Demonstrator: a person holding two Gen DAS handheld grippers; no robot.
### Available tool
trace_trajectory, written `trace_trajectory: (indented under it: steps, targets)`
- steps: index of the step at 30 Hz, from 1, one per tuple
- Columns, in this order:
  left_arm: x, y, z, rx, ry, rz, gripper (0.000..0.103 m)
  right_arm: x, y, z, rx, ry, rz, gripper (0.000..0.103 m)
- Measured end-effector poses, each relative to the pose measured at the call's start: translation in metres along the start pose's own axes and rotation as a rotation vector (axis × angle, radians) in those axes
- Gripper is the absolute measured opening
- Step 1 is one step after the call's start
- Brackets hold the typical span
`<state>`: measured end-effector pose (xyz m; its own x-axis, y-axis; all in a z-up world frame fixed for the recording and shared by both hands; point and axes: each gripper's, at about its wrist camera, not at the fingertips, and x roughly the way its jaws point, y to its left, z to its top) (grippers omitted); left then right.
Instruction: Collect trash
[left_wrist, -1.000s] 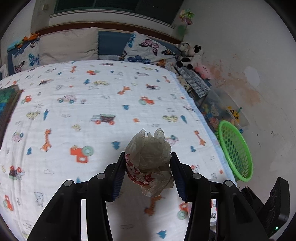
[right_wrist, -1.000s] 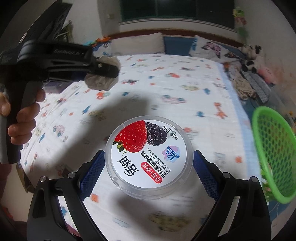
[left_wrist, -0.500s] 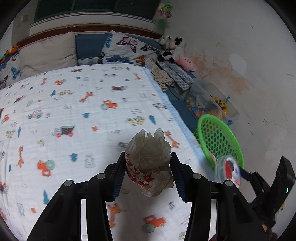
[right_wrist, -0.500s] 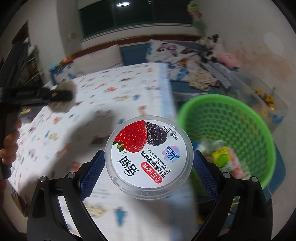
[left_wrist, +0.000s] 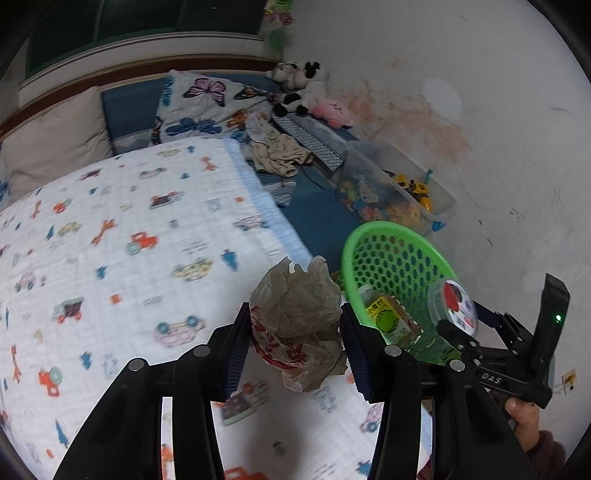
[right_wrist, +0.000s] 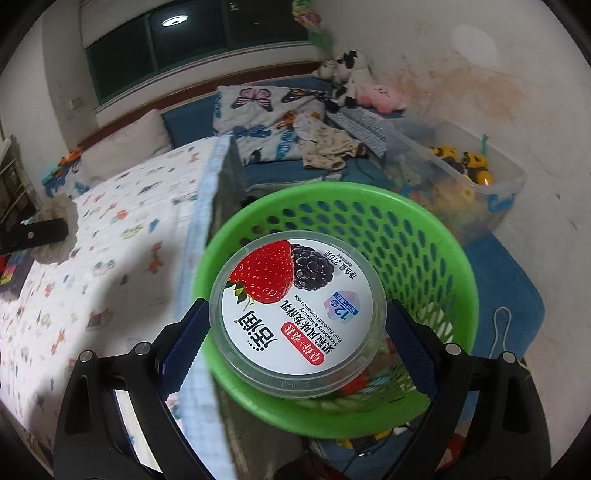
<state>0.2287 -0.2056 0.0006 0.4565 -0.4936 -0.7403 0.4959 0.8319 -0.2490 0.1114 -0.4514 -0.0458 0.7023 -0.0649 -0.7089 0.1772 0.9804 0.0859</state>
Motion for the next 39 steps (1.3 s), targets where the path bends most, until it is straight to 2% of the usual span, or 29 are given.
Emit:
trace_trajectory:
  steps: [13,25,28,30,32,35,39]
  targets:
    - [0.029,-0.047,0.02,0.084,0.031,-0.046,0.047,-0.004,-0.02,-0.001,0.036,-0.014,-0.02,0.096]
    - [0.078,-0.097,0.021,0.131,0.121,-0.089,0.047,-0.035,-0.032,-0.017,0.062,-0.052,-0.025,0.096]
    - [0.084,-0.106,0.02,0.147,0.131,-0.09,0.05,-0.039,-0.035,-0.022,0.076,-0.054,-0.021,0.096]
    - [0.087,-0.111,0.019,0.157,0.135,-0.09,0.058,-0.042,-0.037,-0.025,0.088,-0.056,-0.016,0.096]
    - [0.089,-0.114,0.018,0.16,0.134,-0.087,0.06,-0.044,-0.037,-0.027,0.098,-0.057,-0.008,0.096]
    - [0.089,-0.115,0.018,0.16,0.133,-0.092,0.068,-0.047,-0.038,-0.031,0.107,-0.06,-0.002,0.096]
    - [0.083,-0.113,0.015,0.163,0.122,-0.091,0.071,-0.051,-0.036,-0.034,0.116,-0.057,0.011,0.096]
